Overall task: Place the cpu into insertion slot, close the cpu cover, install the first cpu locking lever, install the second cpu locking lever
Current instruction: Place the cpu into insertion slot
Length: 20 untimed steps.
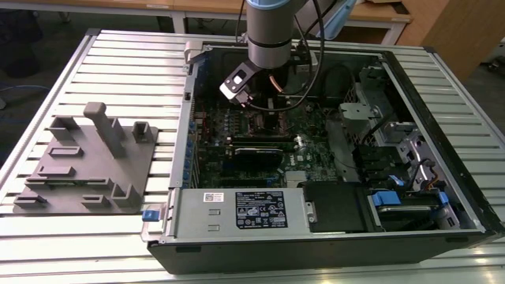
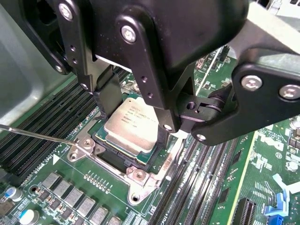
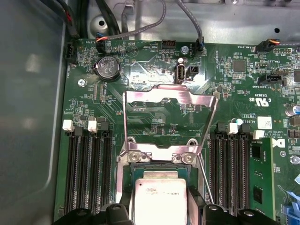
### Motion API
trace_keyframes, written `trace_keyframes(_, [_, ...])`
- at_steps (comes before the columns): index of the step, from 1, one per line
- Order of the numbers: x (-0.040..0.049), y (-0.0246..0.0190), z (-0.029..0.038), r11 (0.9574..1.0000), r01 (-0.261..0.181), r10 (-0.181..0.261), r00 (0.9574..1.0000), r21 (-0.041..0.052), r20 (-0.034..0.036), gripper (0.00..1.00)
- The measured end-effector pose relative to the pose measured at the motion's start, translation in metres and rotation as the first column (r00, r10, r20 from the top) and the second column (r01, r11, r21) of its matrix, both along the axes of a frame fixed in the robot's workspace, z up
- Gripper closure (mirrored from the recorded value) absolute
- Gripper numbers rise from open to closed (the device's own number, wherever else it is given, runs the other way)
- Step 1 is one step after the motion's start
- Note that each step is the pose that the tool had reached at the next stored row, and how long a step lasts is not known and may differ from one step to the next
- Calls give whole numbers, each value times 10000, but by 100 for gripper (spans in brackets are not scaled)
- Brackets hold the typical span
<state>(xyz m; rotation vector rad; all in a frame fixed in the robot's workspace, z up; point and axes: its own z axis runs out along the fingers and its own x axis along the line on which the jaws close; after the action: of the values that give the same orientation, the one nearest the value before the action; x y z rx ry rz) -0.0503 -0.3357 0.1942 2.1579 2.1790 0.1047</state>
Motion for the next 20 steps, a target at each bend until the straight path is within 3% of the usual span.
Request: trace_keyframes(20, [0,4,-5,9999,129,-129,9999,7,0,46])
